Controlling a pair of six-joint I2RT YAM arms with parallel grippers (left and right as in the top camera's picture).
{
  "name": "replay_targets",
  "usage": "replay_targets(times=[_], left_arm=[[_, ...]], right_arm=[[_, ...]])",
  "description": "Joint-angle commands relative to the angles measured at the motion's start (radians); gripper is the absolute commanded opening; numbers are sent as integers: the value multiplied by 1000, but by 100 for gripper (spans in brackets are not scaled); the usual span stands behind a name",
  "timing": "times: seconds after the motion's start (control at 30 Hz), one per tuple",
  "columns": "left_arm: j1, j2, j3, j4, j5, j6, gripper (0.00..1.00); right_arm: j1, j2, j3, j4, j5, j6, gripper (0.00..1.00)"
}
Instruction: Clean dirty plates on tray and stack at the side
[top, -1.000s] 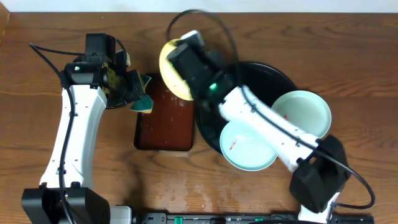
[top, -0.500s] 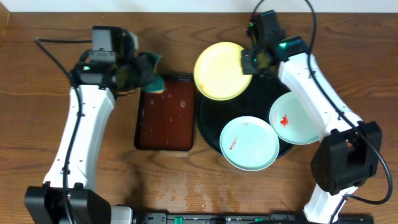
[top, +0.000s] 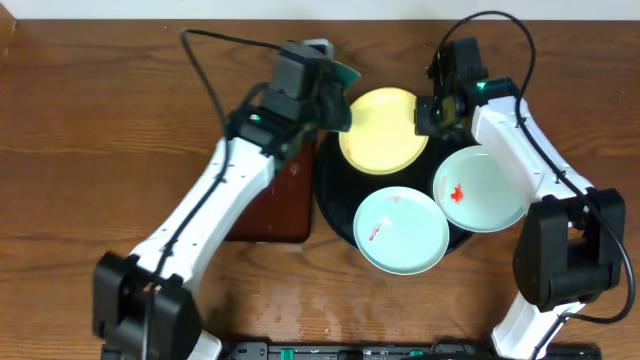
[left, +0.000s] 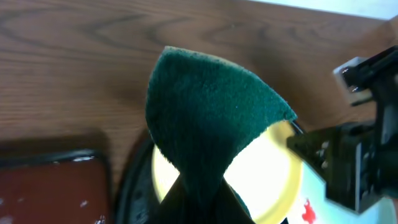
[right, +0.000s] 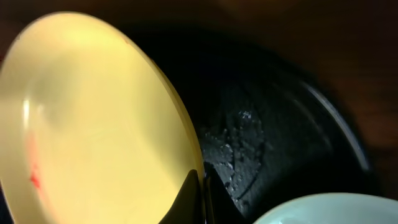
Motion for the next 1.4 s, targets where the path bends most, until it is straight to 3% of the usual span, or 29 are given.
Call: replay_targets(times=[0.0, 0.27, 1.37], left_arm=[[-32, 61, 1, 58, -59, -8, 8], [-51, 204, 1, 189, -60, -8, 8], [-126, 327, 1, 25, -60, 34, 8]], right_arm=[[-14, -25, -63, 60, -15, -10, 1], [-18, -25, -174, 196, -14, 2, 1], [-29, -25, -228, 261, -7, 2, 1]])
